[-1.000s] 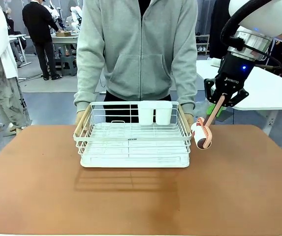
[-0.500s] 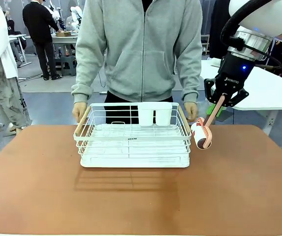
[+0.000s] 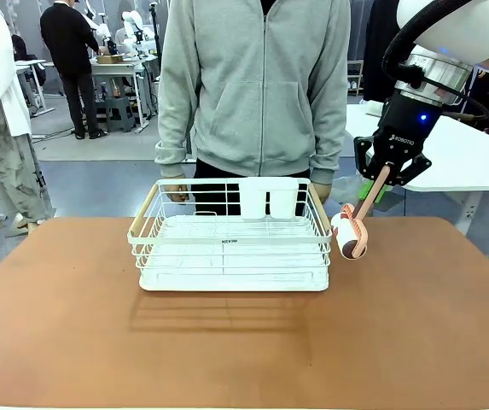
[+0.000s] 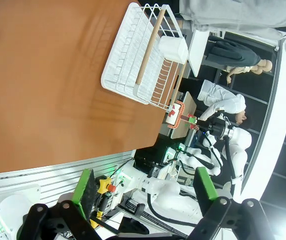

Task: Clean the table.
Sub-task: Place the Lint Roller down when the Dish drying rack is positioned in the middle of the table.

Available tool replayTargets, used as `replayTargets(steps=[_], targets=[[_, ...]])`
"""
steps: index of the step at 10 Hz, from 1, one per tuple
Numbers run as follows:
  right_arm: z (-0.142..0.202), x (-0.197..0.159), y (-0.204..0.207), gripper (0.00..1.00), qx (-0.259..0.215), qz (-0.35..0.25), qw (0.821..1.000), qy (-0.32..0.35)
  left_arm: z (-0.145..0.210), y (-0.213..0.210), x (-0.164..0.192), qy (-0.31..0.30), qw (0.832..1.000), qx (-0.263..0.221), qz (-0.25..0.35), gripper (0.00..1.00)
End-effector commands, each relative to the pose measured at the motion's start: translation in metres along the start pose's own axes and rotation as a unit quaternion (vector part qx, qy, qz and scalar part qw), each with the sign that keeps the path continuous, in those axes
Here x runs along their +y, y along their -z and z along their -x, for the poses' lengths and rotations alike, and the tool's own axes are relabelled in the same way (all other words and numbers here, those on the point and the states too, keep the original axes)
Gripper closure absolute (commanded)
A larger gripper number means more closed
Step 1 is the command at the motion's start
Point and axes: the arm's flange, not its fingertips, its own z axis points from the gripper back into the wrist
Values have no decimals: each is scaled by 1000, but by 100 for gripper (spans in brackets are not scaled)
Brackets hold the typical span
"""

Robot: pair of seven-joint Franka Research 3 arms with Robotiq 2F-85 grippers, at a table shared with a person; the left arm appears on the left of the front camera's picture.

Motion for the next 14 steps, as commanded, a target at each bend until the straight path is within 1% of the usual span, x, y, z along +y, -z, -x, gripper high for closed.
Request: replayTargets(steps=[1,6,7,8,9,10,11,12,13,14], targets=[[4,3,-4,79,0,-2,1000,11,2,-3,0,6,1000,1,4,0],[4,3,-4,79,0,-2,1000,11,2,-3,0,6,1000,1,4,0],[0,0,0,79,0,0,1000,0,2,-3,0,6,1000,1,4,0],[-1,-4,-8,79,-53,-4,993,106,2,-3,0,6,1000,1,4,0],[0,-12,-15,79,-55,-7,984,168,2,-3,0,6,1000,1,4,0],[2,-18,-22,79,-57,-33,971,231,2,-3,0,6,1000,1,4,0],[1,-25,-24,79,-117,-51,944,303,2,-3,0,6,1000,1,4,0],[1,-35,-25,79,-142,-56,919,364,2,-3,0,6,1000,1,4,0],[-2,-47,-24,79,-168,-70,888,423,2,-3,0,6,1000,1,4,0],[-14,-66,-16,79,-235,-74,833,496,2,-3,0,6,1000,1,4,0]])
